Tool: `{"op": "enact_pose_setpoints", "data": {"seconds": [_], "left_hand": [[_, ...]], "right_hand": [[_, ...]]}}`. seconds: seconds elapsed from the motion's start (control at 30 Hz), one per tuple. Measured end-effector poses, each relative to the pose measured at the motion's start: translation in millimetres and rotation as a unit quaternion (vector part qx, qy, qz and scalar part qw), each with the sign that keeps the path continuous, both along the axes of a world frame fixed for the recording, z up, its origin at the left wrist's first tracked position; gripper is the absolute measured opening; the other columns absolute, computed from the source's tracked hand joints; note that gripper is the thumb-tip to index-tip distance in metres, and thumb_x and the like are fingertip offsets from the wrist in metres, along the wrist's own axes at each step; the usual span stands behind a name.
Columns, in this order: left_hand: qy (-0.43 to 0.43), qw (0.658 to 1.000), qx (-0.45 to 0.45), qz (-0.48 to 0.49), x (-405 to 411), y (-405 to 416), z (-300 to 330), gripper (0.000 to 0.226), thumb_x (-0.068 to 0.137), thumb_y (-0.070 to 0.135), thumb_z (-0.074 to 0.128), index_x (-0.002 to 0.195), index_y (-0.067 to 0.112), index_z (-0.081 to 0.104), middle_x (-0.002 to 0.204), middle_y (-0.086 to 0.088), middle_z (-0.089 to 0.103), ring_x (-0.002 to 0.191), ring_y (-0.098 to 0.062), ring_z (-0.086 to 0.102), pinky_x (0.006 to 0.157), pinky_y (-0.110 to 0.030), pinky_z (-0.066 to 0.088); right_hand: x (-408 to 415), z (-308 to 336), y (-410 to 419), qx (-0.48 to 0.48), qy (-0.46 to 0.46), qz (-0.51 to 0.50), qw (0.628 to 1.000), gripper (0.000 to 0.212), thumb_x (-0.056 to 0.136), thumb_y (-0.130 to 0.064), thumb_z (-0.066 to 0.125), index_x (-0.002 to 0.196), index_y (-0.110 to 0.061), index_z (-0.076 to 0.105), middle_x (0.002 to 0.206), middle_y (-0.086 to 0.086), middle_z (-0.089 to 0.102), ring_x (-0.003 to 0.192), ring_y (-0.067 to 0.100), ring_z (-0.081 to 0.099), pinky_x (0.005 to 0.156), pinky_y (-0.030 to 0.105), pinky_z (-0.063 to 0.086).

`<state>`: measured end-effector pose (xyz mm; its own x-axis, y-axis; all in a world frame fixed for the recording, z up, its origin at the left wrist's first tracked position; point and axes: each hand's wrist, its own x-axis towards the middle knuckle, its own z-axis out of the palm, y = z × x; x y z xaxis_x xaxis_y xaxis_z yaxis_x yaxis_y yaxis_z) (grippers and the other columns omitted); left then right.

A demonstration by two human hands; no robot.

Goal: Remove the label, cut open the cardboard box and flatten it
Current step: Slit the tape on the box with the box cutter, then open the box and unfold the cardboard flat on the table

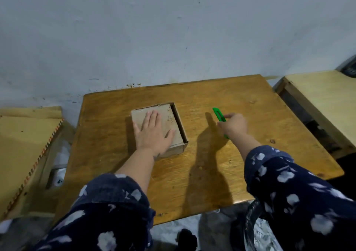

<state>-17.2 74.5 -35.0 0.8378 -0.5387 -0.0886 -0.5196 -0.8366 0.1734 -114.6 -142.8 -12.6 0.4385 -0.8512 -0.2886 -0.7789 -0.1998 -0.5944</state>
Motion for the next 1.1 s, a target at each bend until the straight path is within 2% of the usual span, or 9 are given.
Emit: {"op": "enact_pose_setpoints", "data": {"seconds": [0.2,0.37,0.47,0.6,0.73,0.83,0.93,1.0,1.1], "left_hand": [[-0.037,0.999,0.014,0.001,2,-1,-9,0.094,0.081,0.08,0.01,0.154,0.019,0.006,0.162,0.004,-0.001,0.148,-0.013,-0.007,0.115,-0.056,-0.002],[-0.041,0.999,0.007,0.001,1,-1,-9,0.096,0.079,0.081,0.009,0.154,0.02,0.008,0.162,0.004,0.002,0.148,-0.012,-0.006,0.116,-0.057,-0.001],[-0.039,0.999,0.007,0.003,1,-1,-9,0.096,0.08,0.081,0.01,0.154,0.02,0.008,0.162,0.005,0.002,0.148,-0.012,-0.006,0.116,-0.057,-0.001],[-0.043,0.999,0.01,0.006,1,-2,-9,0.093,0.082,0.079,0.013,0.154,0.02,0.008,0.162,0.005,0.003,0.148,-0.012,-0.005,0.116,-0.057,-0.001],[-0.038,0.999,0.029,0.004,-1,-1,-8,0.089,0.084,0.075,0.012,0.154,0.02,0.004,0.162,0.004,-0.001,0.147,-0.012,-0.008,0.116,-0.057,-0.001],[-0.031,0.999,0.028,0.001,-2,1,-7,0.087,0.086,0.074,0.013,0.154,0.021,0.002,0.162,0.004,-0.003,0.147,-0.012,-0.009,0.117,-0.055,-0.003],[-0.028,0.999,0.024,-0.018,-5,9,-5,0.085,0.087,0.073,0.015,0.154,0.022,0.003,0.162,0.005,-0.002,0.147,-0.012,-0.009,0.117,-0.053,-0.005],[-0.028,0.999,0.021,-0.031,-5,15,-4,0.083,0.088,0.072,0.016,0.154,0.023,0.003,0.162,0.006,-0.003,0.147,-0.011,-0.009,0.118,-0.052,-0.005],[-0.033,0.999,0.015,-0.038,-5,22,-6,0.081,0.089,0.071,0.014,0.154,0.024,0.003,0.162,0.006,-0.003,0.147,-0.01,-0.009,0.118,-0.052,-0.005]], "right_hand": [[17,-35,-30,-0.031,0.033,0.038,0.998,0.04,0.085,-0.031,0.066,0.123,-0.023,0.059,0.114,0.009,0.065,0.1,0.028,0.062,0.083,0.043,0.055],[31,-44,-27,-0.127,0.077,0.08,0.986,0.045,0.089,-0.038,0.059,0.131,-0.025,0.052,0.132,0.012,0.047,0.123,0.033,0.04,0.101,0.047,0.035],[45,-40,-1,-0.153,-0.006,0.148,0.977,0.037,0.092,-0.034,0.055,0.127,-0.023,0.055,0.128,0.012,0.049,0.12,0.032,0.044,0.098,0.045,0.038],[58,-31,50,-0.051,-0.126,0.237,0.962,0.035,0.097,-0.03,0.047,0.13,-0.022,0.051,0.115,0.008,0.06,0.104,0.024,0.058,0.079,0.031,0.046],[51,-28,81,-0.023,-0.158,0.295,0.942,0.039,0.097,-0.025,0.045,0.135,-0.022,0.051,0.126,0.005,0.061,0.115,0.022,0.056,0.095,0.034,0.047],[48,-27,86,-0.016,-0.127,0.275,0.953,0.04,0.095,-0.012,0.047,0.135,-0.018,0.052,0.13,0.006,0.06,0.116,0.021,0.057,0.088,0.023,0.043],[39,-32,80,-0.012,-0.075,0.208,0.975,0.04,0.096,-0.009,0.044,0.134,-0.019,0.052,0.13,0.008,0.06,0.114,0.025,0.059,0.084,0.026,0.046],[30,-39,75,-0.018,-0.023,0.193,0.981,0.037,0.096,-0.018,0.046,0.132,-0.021,0.054,0.129,0.009,0.059,0.114,0.027,0.057,0.089,0.034,0.051],[20,-42,80,-0.072,0.067,0.23,0.968,0.049,0.09,-0.043,0.053,0.135,-0.022,0.05,0.131,0.007,0.044,0.122,0.025,0.041,0.101,0.041,0.042]]}}
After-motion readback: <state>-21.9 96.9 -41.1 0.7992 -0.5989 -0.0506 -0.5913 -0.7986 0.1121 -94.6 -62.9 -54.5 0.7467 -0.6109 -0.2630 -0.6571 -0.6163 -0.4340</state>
